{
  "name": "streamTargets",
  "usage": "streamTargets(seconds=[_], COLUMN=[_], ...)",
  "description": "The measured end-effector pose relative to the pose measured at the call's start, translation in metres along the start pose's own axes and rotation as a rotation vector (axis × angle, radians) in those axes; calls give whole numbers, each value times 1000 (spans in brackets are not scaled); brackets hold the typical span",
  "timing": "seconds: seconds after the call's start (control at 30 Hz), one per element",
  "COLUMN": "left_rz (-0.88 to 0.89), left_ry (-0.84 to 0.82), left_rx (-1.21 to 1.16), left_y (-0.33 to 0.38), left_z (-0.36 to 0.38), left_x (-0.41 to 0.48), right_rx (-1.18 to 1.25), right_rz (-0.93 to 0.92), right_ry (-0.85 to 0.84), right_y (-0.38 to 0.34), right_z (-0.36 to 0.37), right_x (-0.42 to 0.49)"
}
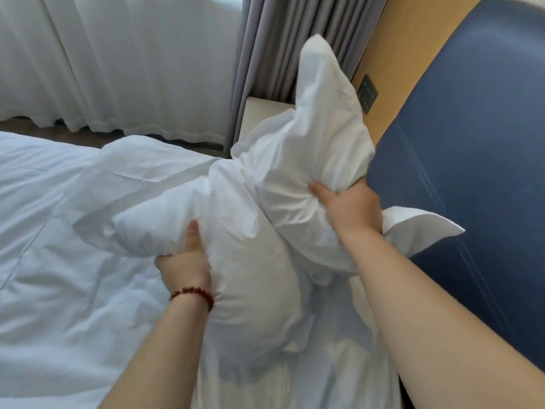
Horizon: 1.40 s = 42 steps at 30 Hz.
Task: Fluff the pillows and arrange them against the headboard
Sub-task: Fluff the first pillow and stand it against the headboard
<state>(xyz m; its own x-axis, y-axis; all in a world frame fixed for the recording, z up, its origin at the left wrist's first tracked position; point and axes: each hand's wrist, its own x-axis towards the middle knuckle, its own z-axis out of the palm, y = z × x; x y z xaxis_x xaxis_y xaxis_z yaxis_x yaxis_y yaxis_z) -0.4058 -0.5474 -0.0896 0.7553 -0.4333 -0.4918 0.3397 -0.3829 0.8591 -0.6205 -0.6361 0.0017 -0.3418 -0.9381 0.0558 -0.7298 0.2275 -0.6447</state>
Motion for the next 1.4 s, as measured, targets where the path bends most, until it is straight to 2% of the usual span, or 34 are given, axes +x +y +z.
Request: streamTargets(seconds=[0.2,0.37,0.5,0.73,0.87,0.93,1.03,1.13,1.3,1.4], left_rz=[207,350,367,654,639,700,968,1054,1026,1006], left_ry=[-363,-622,-568,-344,-195,-265,-520,-745,-778,-831], left_rx=[303,712,822,846,1009,1046,1147,1287,1458,1475], left_y=[33,6,-12,-16,-18,-15,-16,-42,-64,-64], left_z=[7,54,76,76,68,74,96,110,109,112], left_x=[20,31,33,47,47,35,-6,-40,-26,-21], right_rx=[-106,-226,-326,-432,-489,-495,-489,-485,-503,-514], right_rz=[40,65,123,112,128,141,179,245,281,209], right_ry=[69,162,151,243,240,253,240,171,100,217], right_y=[22,49,73,94,114,114,110,104,113,125], right_z=[-62,-92,-73,-79,-73,-67,-64,-69,-98,-116], right_x=[-23,-23,-19,-8,-12,-13,-21,-37,-80,-107])
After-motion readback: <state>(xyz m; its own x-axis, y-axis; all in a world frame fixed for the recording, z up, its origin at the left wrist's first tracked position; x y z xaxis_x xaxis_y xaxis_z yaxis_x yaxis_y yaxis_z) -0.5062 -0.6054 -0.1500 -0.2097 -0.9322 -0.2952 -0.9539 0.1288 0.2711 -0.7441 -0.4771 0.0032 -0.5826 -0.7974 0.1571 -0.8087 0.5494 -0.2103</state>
